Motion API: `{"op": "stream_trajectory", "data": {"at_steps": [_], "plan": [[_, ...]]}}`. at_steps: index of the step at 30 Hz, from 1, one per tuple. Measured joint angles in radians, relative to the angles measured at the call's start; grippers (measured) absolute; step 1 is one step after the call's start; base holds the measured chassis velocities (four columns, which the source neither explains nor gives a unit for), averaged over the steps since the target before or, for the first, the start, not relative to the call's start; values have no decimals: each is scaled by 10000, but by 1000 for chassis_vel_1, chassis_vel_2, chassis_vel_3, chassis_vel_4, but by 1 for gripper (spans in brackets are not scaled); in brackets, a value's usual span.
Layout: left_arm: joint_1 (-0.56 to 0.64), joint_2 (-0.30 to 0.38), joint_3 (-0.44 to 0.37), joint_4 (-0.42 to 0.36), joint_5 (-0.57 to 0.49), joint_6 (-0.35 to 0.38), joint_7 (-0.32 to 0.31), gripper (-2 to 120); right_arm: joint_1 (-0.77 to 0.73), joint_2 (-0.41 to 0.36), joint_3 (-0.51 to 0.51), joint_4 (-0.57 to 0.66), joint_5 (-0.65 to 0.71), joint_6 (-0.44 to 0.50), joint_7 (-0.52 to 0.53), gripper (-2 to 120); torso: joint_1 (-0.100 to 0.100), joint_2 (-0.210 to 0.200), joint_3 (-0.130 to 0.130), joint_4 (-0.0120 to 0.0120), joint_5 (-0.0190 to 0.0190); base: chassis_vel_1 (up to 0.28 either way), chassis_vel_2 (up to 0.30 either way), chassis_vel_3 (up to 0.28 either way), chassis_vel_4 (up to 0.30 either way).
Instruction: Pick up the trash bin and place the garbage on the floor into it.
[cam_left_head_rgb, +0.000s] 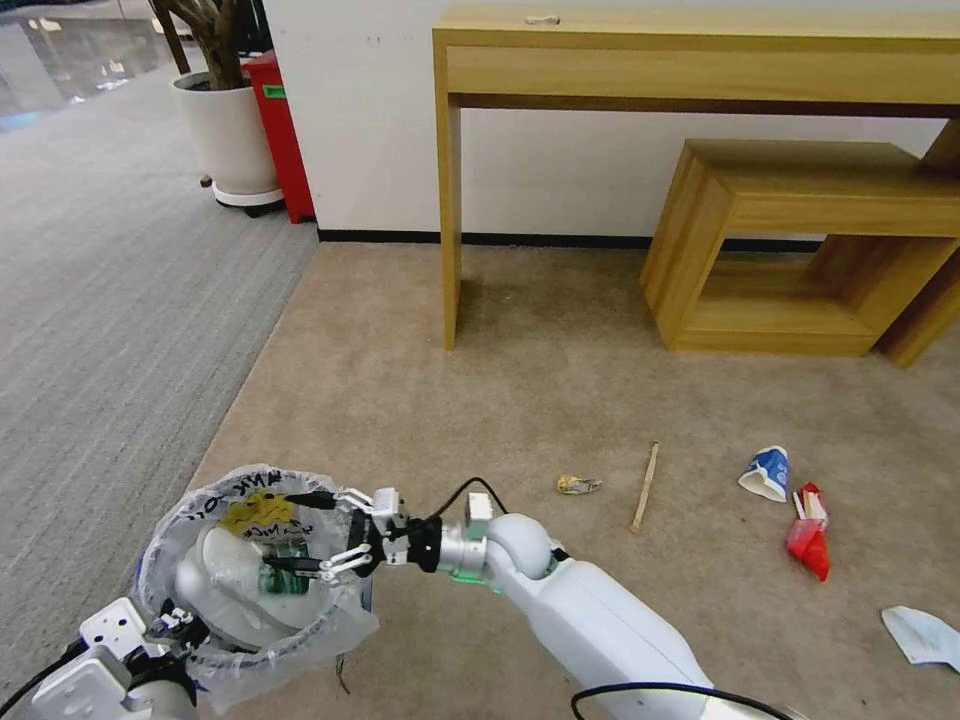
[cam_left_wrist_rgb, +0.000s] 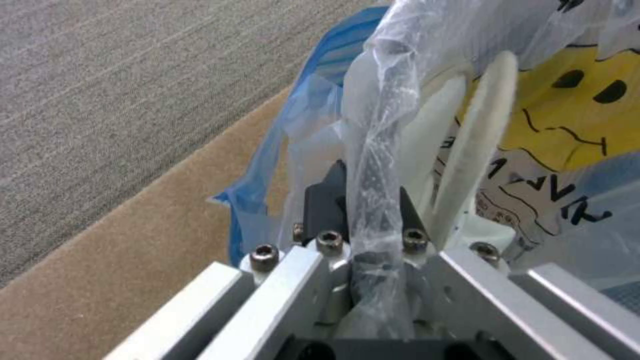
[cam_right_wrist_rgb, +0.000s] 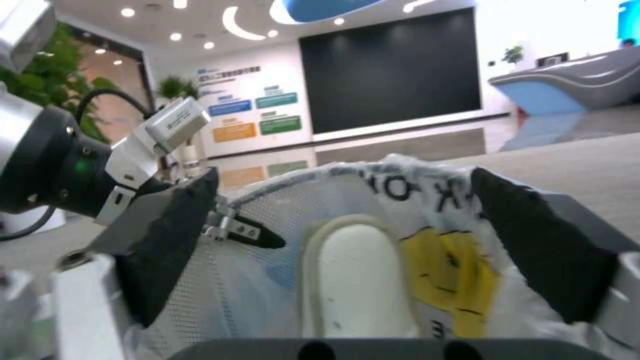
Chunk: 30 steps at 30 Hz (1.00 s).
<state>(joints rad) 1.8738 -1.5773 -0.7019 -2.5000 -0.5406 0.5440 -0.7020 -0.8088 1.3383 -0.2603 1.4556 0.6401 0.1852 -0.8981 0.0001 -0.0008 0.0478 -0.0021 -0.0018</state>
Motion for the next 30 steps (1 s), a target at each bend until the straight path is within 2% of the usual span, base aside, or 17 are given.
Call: {"op": "stream_trajectory", "data": {"at_steps": [9, 11, 12, 15, 19, 21, 23, 24, 27, 28, 30], "plan": [[31, 85, -87, 0, -83, 1, -20, 0, -1142, -1190, 1556, 1350, 132, -49, 820, 100, 0, 0, 0, 0, 3, 0, 0, 0, 0], [14, 63, -51, 0, -92, 3, -29, 0, -1614, -1975, 2345, 2030, -278, -395, 1571, 100, 0, 0, 0, 0, 1, 0, 0, 0, 0], [14, 63, -51, 0, -92, 3, -29, 0, -1614, -1975, 2345, 2030, -278, -395, 1571, 100, 0, 0, 0, 0, 1, 0, 0, 0, 0], [-82, -6, 66, 0, -114, 8, -25, 0, -2580, -3391, 3788, 3276, -1222, -1423, 3474, 100, 0, 0, 0, -4, 1, 0, 0, 0, 0], [-203, -11, 63, 0, -214, 15, -31, 0, -3164, -3899, 4571, 3665, -1471, -1404, 4067, 100, 0, -1, 0, 0, 1, 0, 0, 0, 0], [-256, -26, 62, 0, -260, 26, -31, 0, -3398, -3966, 4888, 3801, -1538, -1361, 4358, 100, 0, -1, 0, 1, 2, 0, 0, 0, 0], [-389, -55, 17, 0, -257, 27, -19, 0, -4026, -3936, 5590, 4202, -1515, -1291, 5558, 100, -1, -1, 0, -1, 1, 0, 0, 0, 0], [-389, -55, 17, 0, -257, 27, -19, 0, -4026, -3936, 5590, 4202, -1515, -1291, 5558, 100, -1, -1, 0, -1, 1, 0, 0, 0, 0], [-444, -42, -23, 0, -122, -68, 54, 0, -4814, -3528, 6723, 4732, -1243, -1094, 6842, 100, -1, 0, -1, 0, -1, 0, 0, 0, 0], [-444, -42, -23, 0, -122, -68, 54, 0, -4814, -3528, 6723, 4732, -1243, -1094, 6842, 100, -1, 0, -1, 0, -1, 0, 0, 0, 0], [-459, 7, -38, 0, 51, -131, 191, 0, -5162, -3096, 7366, 4798, -1335, -357, 7406, 100, 0, 0, 0, 0, -2, 0, 0, 0, 0]]}}
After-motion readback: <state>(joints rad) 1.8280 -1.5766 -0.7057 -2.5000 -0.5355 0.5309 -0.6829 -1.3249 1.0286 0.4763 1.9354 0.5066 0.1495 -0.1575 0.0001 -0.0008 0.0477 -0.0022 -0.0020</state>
